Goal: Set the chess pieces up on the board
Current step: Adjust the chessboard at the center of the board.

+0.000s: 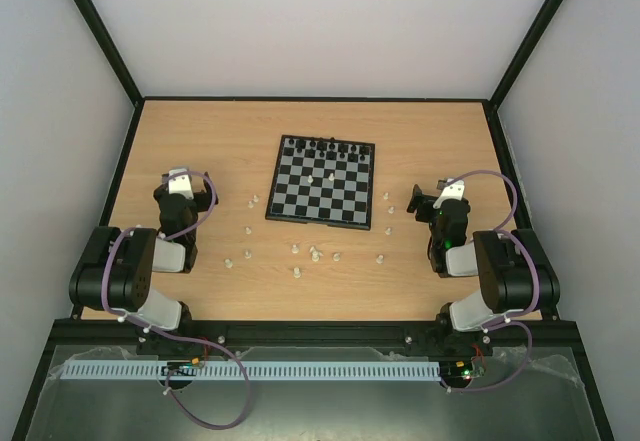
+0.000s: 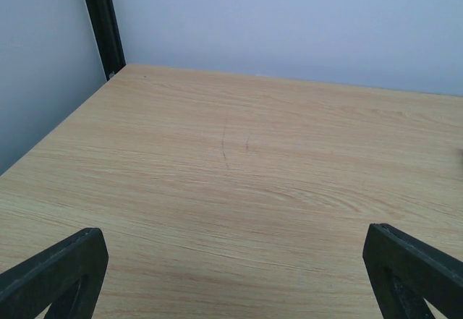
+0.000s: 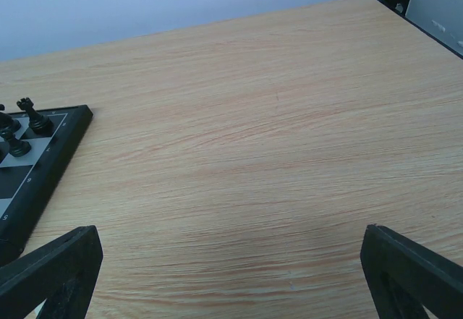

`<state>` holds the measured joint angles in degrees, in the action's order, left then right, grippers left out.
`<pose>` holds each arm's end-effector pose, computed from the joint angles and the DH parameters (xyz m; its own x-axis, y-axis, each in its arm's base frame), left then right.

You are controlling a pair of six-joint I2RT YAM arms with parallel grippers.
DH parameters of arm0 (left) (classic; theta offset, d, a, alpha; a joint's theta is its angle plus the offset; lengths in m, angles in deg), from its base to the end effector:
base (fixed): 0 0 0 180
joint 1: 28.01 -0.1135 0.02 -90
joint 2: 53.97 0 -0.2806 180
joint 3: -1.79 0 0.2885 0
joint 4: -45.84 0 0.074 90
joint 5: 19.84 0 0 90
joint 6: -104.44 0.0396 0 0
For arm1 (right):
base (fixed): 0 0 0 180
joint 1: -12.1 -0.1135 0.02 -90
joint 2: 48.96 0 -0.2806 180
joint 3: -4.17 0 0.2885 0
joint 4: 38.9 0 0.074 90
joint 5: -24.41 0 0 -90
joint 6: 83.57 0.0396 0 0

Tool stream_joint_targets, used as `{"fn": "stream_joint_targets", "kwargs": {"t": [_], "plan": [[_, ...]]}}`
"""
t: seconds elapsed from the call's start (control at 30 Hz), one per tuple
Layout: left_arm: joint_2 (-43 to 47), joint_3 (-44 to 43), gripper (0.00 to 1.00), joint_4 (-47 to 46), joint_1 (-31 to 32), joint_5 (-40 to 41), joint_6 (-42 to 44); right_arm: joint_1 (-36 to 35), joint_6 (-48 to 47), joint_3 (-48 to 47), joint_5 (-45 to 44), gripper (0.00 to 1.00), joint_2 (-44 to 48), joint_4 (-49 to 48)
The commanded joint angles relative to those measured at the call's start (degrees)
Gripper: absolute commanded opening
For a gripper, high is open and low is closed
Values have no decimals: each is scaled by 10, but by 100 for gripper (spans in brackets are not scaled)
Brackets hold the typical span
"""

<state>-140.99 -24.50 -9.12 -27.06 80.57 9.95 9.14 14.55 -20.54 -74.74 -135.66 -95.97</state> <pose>0.2589 0.0029 0.1307 -0.0874 -0.0756 -0.9933 -0.1708 0.9835 -0.0598 0.2520 0.0067 0.1292 -0.0696 0.1360 -0.9883 0.1183 0.9848 0.1272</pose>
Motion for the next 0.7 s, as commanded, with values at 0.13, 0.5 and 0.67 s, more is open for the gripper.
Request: {"fn": "stream_joint_targets", "kwargs": {"t": [0.13,0.5,0.67], "plan": [[-3,3,99,-28,-2,-9,0,3,-3,-10,0,98,-2,-8],[14,-17,100,16,3,-5,5,3,-4,-9,0,98,-2,-9],[74,-112,99,241,48,84,-13,2,-3,-17,-7,99,11,14]]}}
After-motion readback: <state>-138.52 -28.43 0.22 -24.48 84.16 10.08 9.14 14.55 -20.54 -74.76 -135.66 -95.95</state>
